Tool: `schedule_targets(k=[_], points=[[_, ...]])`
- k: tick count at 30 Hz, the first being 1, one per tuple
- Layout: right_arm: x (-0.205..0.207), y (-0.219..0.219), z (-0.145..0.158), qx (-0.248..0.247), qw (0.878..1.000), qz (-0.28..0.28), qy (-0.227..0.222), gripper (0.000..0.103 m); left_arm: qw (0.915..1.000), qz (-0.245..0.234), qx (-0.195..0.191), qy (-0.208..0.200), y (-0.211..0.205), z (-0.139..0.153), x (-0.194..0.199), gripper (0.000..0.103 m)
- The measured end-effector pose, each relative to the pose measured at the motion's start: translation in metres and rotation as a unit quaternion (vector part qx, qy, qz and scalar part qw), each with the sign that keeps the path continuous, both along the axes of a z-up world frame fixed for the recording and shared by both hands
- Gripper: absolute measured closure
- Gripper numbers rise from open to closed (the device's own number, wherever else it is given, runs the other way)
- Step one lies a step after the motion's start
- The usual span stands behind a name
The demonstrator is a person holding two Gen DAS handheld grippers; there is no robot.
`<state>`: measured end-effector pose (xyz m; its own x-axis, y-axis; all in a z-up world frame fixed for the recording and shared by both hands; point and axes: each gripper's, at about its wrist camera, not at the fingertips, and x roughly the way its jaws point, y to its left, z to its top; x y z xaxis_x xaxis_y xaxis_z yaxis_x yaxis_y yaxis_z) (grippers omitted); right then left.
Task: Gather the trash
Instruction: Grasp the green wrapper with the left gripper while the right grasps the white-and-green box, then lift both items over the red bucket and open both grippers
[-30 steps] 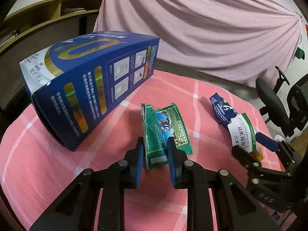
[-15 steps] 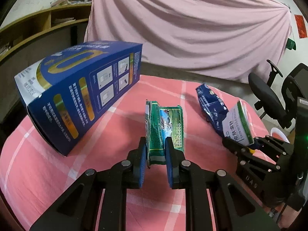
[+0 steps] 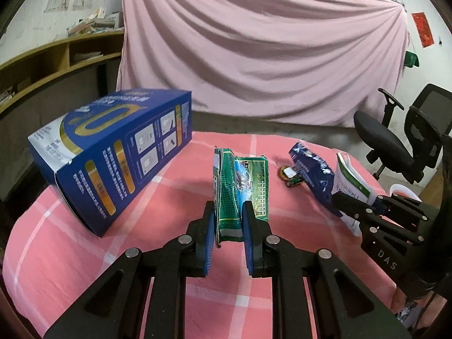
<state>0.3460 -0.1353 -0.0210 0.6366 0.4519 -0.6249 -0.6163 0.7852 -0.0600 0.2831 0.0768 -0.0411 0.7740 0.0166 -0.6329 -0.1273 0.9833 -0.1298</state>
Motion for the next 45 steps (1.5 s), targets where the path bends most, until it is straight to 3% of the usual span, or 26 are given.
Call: schedule_targets(k=[8, 14, 21, 34, 45], points=[[-0.012, -0.009, 0.010, 0.026, 0.999, 0.005, -0.025, 0.095, 0.9998, -0.012, 0.012, -0.010, -0.002, 0.001, -0.007, 0.088], [-0.031, -0.009, 0.017, 0.036, 0.996, 0.014, -0.080, 0.095, 0.9994, -0.013, 0.022, -0.022, -0.004, 0.004, -0.011, 0.088], [-0.050, -0.015, 0.027, 0.065, 0.988, 0.021, -0.136, 0.095, 0.9953, 0.005, 0.051, -0.082, -0.019, 0.015, -0.033, 0.088], [-0.094, -0.055, 0.055, 0.139, 0.952, -0.013, -0.273, 0.095, 0.9788, 0.022, 0.050, -0.197, -0.058, 0.051, -0.079, 0.088], [-0.109, -0.123, 0.070, 0.165, 0.927, -0.081, -0.327, 0.095, 0.9660, -0.040, 0.052, -0.250, -0.133, 0.097, -0.088, 0.088]])
